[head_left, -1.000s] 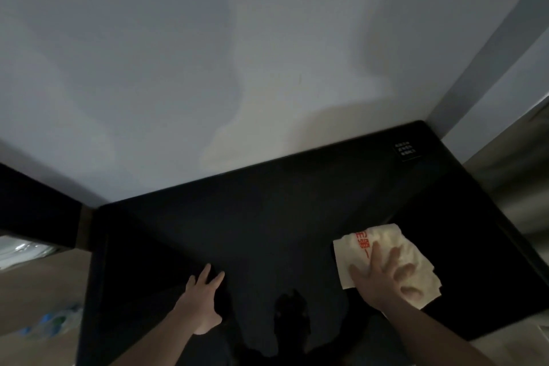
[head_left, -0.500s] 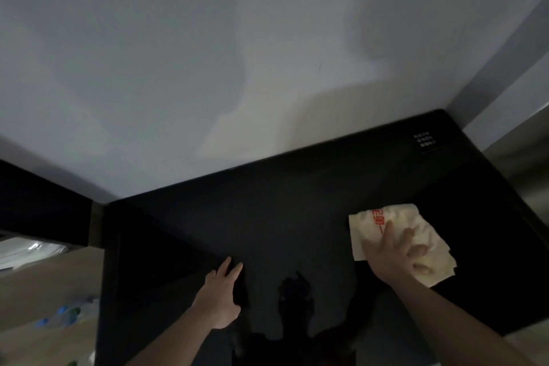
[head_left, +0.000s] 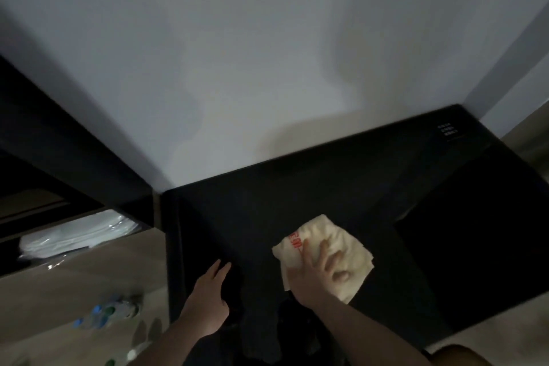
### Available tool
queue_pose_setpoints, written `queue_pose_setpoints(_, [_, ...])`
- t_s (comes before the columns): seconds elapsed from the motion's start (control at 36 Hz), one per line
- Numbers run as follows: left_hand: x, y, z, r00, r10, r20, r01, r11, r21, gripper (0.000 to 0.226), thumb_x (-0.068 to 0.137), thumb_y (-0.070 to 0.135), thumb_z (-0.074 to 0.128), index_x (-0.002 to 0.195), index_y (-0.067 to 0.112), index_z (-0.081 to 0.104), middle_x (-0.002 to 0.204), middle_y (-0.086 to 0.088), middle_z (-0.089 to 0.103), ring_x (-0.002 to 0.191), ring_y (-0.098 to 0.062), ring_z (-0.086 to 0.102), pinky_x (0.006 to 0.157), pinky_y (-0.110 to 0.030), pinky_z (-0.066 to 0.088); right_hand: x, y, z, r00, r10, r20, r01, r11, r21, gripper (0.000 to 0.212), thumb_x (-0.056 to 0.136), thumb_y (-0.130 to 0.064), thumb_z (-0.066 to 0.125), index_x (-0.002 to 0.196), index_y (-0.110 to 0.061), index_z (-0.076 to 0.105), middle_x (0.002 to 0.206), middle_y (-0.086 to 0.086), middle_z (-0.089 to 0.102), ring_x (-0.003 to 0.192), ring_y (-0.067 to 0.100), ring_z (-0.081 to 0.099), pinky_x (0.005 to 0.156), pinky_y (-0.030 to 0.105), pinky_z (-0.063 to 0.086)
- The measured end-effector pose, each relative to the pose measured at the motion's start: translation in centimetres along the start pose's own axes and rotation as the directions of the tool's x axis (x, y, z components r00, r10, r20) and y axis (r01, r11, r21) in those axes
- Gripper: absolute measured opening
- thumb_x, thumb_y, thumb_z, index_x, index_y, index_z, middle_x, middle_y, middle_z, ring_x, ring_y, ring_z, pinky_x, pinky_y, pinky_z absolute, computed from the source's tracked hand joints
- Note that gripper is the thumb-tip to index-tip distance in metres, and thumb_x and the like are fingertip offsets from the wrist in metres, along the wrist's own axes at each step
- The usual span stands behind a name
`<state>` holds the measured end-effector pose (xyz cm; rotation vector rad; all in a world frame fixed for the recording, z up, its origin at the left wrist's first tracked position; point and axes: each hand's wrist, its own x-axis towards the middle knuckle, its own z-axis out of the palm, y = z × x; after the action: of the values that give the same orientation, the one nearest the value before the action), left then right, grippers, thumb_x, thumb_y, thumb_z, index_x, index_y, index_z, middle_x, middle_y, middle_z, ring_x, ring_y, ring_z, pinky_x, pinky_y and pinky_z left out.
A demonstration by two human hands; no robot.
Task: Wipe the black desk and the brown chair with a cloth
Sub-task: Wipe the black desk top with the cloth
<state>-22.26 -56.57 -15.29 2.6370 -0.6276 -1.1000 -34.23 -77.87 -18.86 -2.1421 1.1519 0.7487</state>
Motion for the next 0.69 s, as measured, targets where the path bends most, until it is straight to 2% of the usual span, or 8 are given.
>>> queue_pose_setpoints(0.06, [-0.9, -3.3, -0.5, 1.000, -0.020, -0.013, 0.020, 1.000, 0.011, 0.087, 0.087, 0.002, 0.050, 0.161, 0.031, 0.017, 0.169, 0.007, 0.003, 0.152, -0.022, 0.019, 0.123, -0.030, 0.023, -1.8, -2.9, 2.9, 0.996, -0.066, 0.057, 0.066, 0.998, -0.013, 0.080, 0.099, -0.060, 0.030, 0.156, -0.036, -0.021, 0.156, 0.009, -0.046, 0.144, 0.048, -0.035, 0.112, 0.076, -0.011])
queue_pose_setpoints(0.17, [-2.3, -9.1, -0.3, 0.996, -0.041, -0.084, 0.044, 0.999, 0.030, 0.082, 0.081, 0.001, 0.051, 0.157, 0.025, 0.033, 0.168, -0.002, 0.017, 0.148, -0.024, 0.031, 0.120, -0.026, 0.025, -5.7, -7.4, 8.1, 0.962, -0.218, 0.165, 0.236, 0.967, -0.100, 0.085, 0.099, -0.037, 0.045, 0.157, -0.037, -0.017, 0.155, 0.008, -0.047, 0.140, 0.049, -0.040, 0.109, 0.076, -0.018])
queue_pose_setpoints(0.25, [-3.1, -11.7, -0.3, 0.996, -0.041, -0.079, 0.044, 0.998, 0.043, 0.078, 0.083, 0.005, 0.051, 0.157, 0.024, 0.034, 0.167, -0.005, 0.020, 0.148, -0.026, 0.034, 0.120, -0.029, 0.029, -7.1, -8.4, 9.5, 0.939, -0.289, 0.186, 0.310, 0.946, -0.093, 0.087, 0.097, -0.043, 0.045, 0.156, -0.039, -0.019, 0.157, 0.005, -0.044, 0.140, 0.045, -0.042, 0.111, 0.074, -0.018])
queue_pose_setpoints(0.33, [-3.9, -11.5, -0.2, 0.996, -0.034, -0.078, 0.038, 0.998, 0.056, 0.077, 0.088, 0.007, 0.051, 0.159, 0.027, 0.028, 0.168, -0.001, 0.014, 0.149, -0.024, 0.029, 0.121, -0.031, 0.028, -7.2, -7.5, 8.1, 0.925, -0.325, 0.200, 0.335, 0.942, -0.020, 0.078, 0.101, -0.046, 0.040, 0.159, -0.040, -0.012, 0.164, -0.001, -0.033, 0.149, 0.037, -0.031, 0.118, 0.066, -0.011])
queue_pose_setpoints(0.39, [-4.0, -10.2, 0.0, 0.996, 0.002, -0.088, 0.005, 0.997, 0.080, 0.077, 0.089, 0.009, 0.051, 0.159, 0.027, 0.026, 0.168, 0.001, 0.010, 0.151, -0.022, 0.024, 0.122, -0.032, 0.026, -7.4, -5.9, 6.6, 0.932, -0.337, 0.132, 0.324, 0.940, 0.109, 0.073, 0.104, -0.045, 0.042, 0.161, -0.038, -0.003, 0.169, -0.004, -0.017, 0.156, 0.028, -0.012, 0.124, 0.053, 0.003])
queue_pose_setpoints(0.47, [-3.7, -6.9, 0.5, 0.991, 0.107, -0.084, -0.098, 0.990, 0.106, 0.075, 0.093, 0.010, 0.051, 0.160, 0.029, 0.023, 0.168, 0.004, 0.006, 0.153, -0.019, 0.016, 0.123, -0.031, 0.024, -8.2, -2.3, 4.4, 0.957, -0.290, -0.024, 0.285, 0.917, 0.279, 0.069, 0.102, -0.034, 0.052, 0.159, -0.042, 0.015, 0.169, -0.011, -0.003, 0.155, 0.020, 0.009, 0.123, 0.040, 0.027])
queue_pose_setpoints(0.58, [-2.6, -1.5, 1.6, 0.954, 0.289, -0.072, -0.279, 0.952, 0.127, 0.062, 0.100, 0.022, 0.049, 0.158, 0.022, 0.028, 0.166, 0.006, 0.014, 0.152, -0.016, 0.016, 0.120, -0.024, 0.017, -8.9, 2.9, 2.7, 0.980, -0.176, -0.093, 0.193, 0.956, 0.222, 0.071, 0.098, -0.046, 0.054, 0.159, -0.042, 0.018, 0.168, -0.008, 0.002, 0.154, 0.023, 0.009, 0.124, 0.045, 0.024])
queue_pose_setpoints(0.69, [-0.2, 2.6, 3.8, 0.951, 0.309, 0.035, -0.307, 0.918, 0.251, 0.073, 0.098, 0.035, 0.050, 0.161, 0.027, 0.016, 0.167, 0.007, -0.008, 0.156, -0.024, -0.003, 0.127, -0.041, 0.007, -8.6, 6.9, 1.9, 0.996, -0.045, -0.080, 0.059, 0.981, 0.183, 0.077, 0.098, -0.044, 0.056, 0.161, -0.039, 0.011, 0.169, -0.004, -0.003, 0.155, 0.027, 0.003, 0.124, 0.049, 0.023])
